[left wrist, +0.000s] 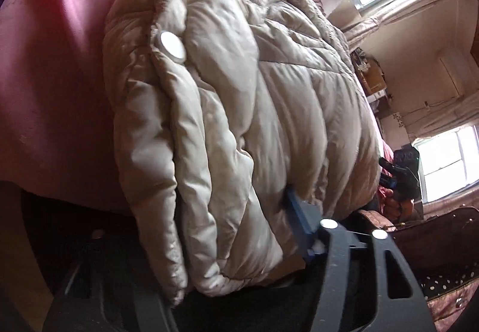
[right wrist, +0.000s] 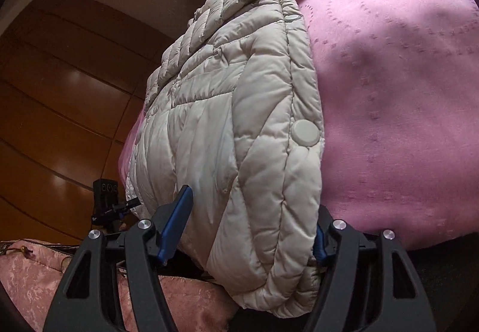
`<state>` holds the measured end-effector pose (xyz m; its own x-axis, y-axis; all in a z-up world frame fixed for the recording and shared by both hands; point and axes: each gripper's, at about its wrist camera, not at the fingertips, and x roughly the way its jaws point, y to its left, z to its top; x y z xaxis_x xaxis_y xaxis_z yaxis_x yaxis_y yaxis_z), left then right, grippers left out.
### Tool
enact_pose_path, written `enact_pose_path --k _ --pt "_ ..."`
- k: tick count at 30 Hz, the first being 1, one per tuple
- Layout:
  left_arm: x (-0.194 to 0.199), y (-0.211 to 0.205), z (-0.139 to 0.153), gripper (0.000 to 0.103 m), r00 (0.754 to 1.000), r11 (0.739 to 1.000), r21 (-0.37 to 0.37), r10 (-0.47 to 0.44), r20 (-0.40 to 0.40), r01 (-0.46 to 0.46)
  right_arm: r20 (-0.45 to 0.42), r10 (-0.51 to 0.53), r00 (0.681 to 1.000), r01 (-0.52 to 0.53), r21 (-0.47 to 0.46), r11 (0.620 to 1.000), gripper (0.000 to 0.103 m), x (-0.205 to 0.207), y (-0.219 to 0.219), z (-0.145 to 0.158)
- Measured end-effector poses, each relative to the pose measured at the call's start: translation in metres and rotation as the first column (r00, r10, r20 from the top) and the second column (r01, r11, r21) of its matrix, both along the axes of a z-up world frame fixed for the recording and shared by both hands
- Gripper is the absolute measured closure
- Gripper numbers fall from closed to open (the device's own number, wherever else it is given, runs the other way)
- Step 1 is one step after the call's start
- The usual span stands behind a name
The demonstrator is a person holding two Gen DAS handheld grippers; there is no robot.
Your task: Fold large clothes
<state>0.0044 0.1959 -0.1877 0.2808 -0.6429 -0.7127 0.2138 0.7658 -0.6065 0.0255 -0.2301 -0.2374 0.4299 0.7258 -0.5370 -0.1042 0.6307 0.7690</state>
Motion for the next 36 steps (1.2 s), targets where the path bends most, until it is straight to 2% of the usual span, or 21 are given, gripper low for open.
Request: enact_pose_path --k 2,3,4,6,9,14,18,22,24,26,28,29,34,36 --pt "-0.007 -0.002 0.015 0.077 0.999 0.999 -0.032 -0.006 0.042 0.007 -0.007 0.002 1.000 -0.002 0.007 1.000 0.038 0.000 0.001 0.001" --pt "-0.010 0.001 0.020 0.081 0.998 0.999 -0.051 -0.001 0.059 0.004 -0.008 0.006 1.000 -0.006 -0.011 1.000 0.051 0.002 0.002 0.001" --pt "-0.014 0.003 0.032 0.082 0.996 0.996 -0.087 0.014 0.086 -0.007 -0.010 0.009 1.000 -0.009 -0.032 0.999 0.058 0.002 0.004 0.001" --pt "-0.019 0.007 0.046 0.084 0.992 0.991 -0.129 0.040 0.124 -0.024 0.003 0.008 1.000 -0.008 0.014 1.000 0.078 0.000 0.007 0.003" --pt "-0.032 0.009 0.075 0.085 0.980 0.987 -0.158 0.060 0.192 -0.030 0.065 -0.007 0.998 0.001 0.093 0.996 0.087 -0.006 0.010 0.017" --pt "-0.043 0.020 0.101 0.087 0.968 0.968 -0.248 0.106 0.226 -0.049 0.161 -0.056 0.985 0.017 0.234 0.972 0.089 -0.016 0.010 0.047" --pt "-0.054 0.019 0.120 0.087 0.958 0.945 -0.324 0.136 0.253 -0.049 0.229 -0.126 0.965 0.033 0.372 0.927 0.089 -0.032 -0.010 0.069" --pt "-0.063 0.022 0.134 0.087 0.956 0.909 -0.416 0.152 0.251 -0.035 0.276 -0.169 0.946 0.027 0.454 0.891 0.090 -0.049 -0.020 0.087" --pt "-0.065 0.027 0.140 0.087 0.958 0.891 -0.453 0.159 0.241 -0.034 0.284 -0.184 0.941 0.024 0.486 0.873 0.090 -0.059 -0.025 0.091" --pt "-0.071 0.031 0.140 0.087 0.960 0.851 -0.524 0.179 0.214 -0.042 0.290 -0.207 0.934 0.025 0.527 0.850 0.089 -0.070 -0.028 0.092" --pt "-0.081 0.035 0.140 0.087 0.965 0.802 -0.595 0.200 0.169 -0.062 0.278 -0.240 0.930 0.035 0.583 0.812 0.089 -0.075 -0.028 0.094" --pt "-0.088 0.037 0.142 0.087 0.966 0.786 -0.615 0.207 0.155 -0.069 0.274 -0.254 0.928 0.039 0.606 0.794 0.089 -0.082 -0.029 0.094" --pt "-0.104 0.041 0.155 0.087 0.971 0.761 -0.646 0.191 0.142 -0.055 0.278 -0.307 0.910 0.045 0.670 0.741 0.089 -0.115 -0.039 0.100" --pt "-0.099 0.042 0.156 0.087 0.971 0.762 -0.645 0.191 0.145 -0.054 0.258 -0.332 0.908 0.065 0.694 0.717 0.089 -0.116 -0.046 0.096"
